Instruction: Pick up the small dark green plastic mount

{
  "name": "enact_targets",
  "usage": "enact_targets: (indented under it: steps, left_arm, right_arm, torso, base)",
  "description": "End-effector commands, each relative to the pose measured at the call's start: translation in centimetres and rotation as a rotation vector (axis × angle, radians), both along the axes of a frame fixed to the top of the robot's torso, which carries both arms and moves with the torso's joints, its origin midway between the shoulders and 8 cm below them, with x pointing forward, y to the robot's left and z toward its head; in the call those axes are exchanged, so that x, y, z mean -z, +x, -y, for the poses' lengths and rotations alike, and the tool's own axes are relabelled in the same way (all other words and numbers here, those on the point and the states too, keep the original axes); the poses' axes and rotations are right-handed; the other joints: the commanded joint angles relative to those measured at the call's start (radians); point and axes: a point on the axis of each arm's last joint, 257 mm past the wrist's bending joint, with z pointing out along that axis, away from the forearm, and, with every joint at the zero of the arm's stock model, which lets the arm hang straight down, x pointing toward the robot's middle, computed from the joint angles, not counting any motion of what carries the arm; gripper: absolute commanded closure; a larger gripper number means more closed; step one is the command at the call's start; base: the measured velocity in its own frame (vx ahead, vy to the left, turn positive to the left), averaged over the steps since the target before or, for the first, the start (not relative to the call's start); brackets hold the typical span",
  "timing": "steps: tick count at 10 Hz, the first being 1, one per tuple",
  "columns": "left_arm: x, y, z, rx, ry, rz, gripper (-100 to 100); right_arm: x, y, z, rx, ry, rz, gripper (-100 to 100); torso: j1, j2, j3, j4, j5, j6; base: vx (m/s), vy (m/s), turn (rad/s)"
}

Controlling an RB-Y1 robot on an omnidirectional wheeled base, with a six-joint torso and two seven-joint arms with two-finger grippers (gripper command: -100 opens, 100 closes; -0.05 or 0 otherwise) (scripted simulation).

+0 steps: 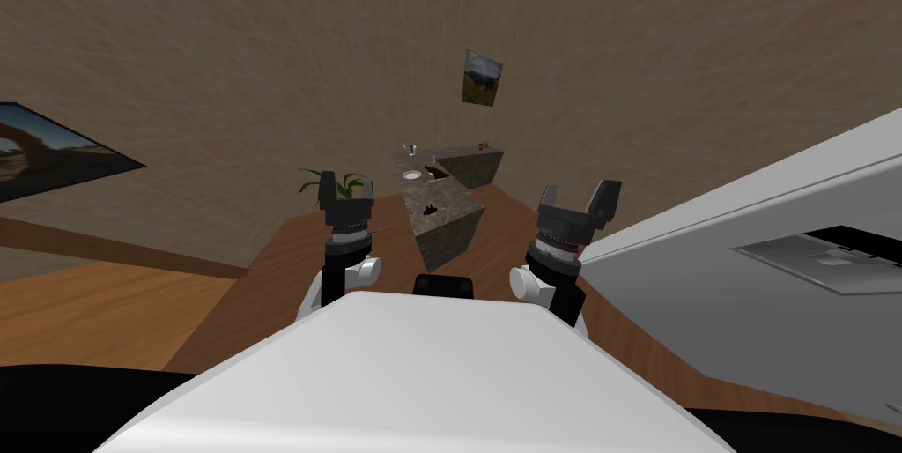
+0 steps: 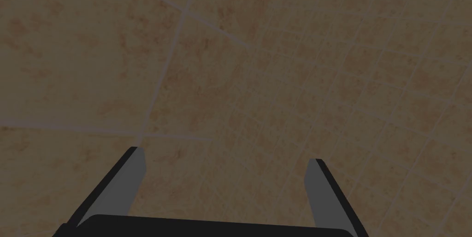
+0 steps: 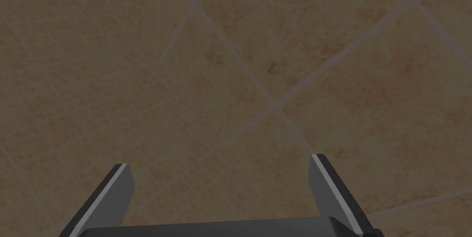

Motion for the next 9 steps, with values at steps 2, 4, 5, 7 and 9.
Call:
enact_targets:
  steps: [2,4,5,7,9]
  left_arm:
    - [0.2,0.7,0.6,0.034,0.031,-0.034,-100]
    - [0.7,1.6,1.0,0.069,0.05,-0.082,-100]
    - [0.9,2.0,1.3,0.089,0.057,-0.105,-100]
    - [1.4,2.7,1.4,0.105,0.059,-0.148,-100]
    - [2.0,3.4,1.5,0.122,0.059,-0.187,-100]
  right_arm:
    - [0.0,0.0,0.0,0.0,0.0,0.0,0]
    - [0.0,0.0,0.0,0.0,0.0,0.0,0]
    - [0.0,0.0,0.0,0.0,0.0,0.0,0]
    - [0.0,0.0,0.0,0.0,0.0,0.0,0]
    - [0.0,0.0,0.0,0.0,0.0,0.0,0]
  torso:
    - [0.0,0.0,0.0,0.0,0.0,0.0]
    - [0.0,0.0,0.0,0.0,0.0,0.0]
    - [0.0,0.0,0.0,0.0,0.0,0.0]
    - [-0.001,-0.001,0.0,0.0,0.0,0.0]
    - [-0.001,-0.001,-0.001,0.0,0.0,0.0]
  base:
    - [0.004,-0.005,0.023]
    - [0.007,-0.01,0.032]
    - [0.012,-0.02,0.031]
    - [0.009,-0.013,0.02]
    - [0.014,-0.018,0.026]
